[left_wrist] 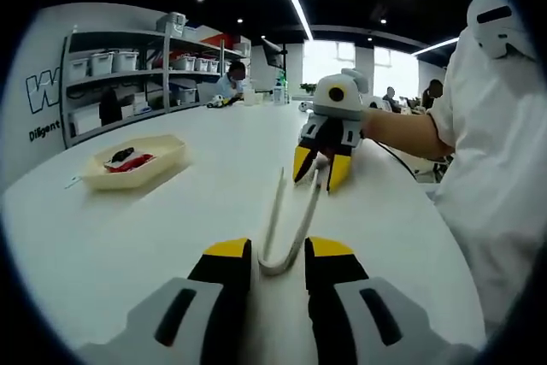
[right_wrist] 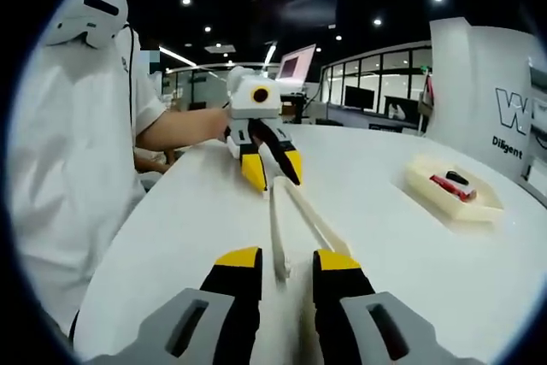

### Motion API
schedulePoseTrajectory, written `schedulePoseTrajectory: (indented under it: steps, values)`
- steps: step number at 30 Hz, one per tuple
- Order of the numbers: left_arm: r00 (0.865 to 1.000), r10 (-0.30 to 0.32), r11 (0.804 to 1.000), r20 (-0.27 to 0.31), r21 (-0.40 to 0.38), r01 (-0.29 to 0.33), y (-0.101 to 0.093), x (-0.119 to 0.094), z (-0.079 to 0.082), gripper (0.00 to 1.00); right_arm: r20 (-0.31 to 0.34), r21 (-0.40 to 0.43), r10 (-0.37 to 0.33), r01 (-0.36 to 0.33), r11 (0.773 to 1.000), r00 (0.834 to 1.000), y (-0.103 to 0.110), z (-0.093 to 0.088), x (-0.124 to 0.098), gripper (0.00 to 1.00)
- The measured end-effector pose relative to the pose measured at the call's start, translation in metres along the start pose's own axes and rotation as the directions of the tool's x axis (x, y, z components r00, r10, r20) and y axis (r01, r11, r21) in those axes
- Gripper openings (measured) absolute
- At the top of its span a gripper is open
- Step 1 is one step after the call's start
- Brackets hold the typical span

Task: Place the target food into the container with the food tongs after gripping and lifting it, then release it inside without dropping or visibly crushing the food.

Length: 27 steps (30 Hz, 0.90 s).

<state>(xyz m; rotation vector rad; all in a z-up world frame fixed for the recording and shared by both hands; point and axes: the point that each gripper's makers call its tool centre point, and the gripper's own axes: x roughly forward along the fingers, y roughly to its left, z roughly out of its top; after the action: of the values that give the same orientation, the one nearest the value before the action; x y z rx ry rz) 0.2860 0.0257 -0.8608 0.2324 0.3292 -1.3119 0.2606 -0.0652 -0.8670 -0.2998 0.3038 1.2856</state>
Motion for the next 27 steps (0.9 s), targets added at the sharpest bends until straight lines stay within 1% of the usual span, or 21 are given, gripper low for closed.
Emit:
schedulePoseTrajectory:
  steps: [4, 10, 14, 20, 27]
  values:
    - [1.000, 0.018, 1.000, 0.009, -0.007, -0.018, 0.000, -0.003, 0.001, 0.24, 0.000, 0.000, -0.012, 0.012, 1.000, 1.000, 0.000, 0.000, -0.001, 0.21]
    - [0.998, 0.059, 0.998, 0.019, -0.025, -0.059, 0.002, -0.006, 0.002, 0.26, 0.012, 0.006, -0.056, 0.056, 0.998, 0.998, -0.006, 0.002, -0.005, 0.25]
    - [0.996, 0.081, 0.996, 0.031, -0.041, -0.080, 0.002, -0.010, 0.003, 0.27, 0.025, 0.021, -0.082, 0.082, 0.996, 0.996, -0.008, 0.004, -0.007, 0.31]
    - [0.995, 0.100, 0.994, 0.030, -0.049, -0.098, -0.001, -0.012, 0.002, 0.30, 0.029, 0.029, -0.088, 0.087, 0.996, 0.996, -0.005, 0.004, -0.008, 0.36]
    - [0.993, 0.113, 0.992, 0.032, -0.054, -0.111, -0.005, -0.016, 0.002, 0.31, 0.030, 0.029, -0.099, 0.098, 0.995, 0.995, -0.001, 0.005, -0.009, 0.37]
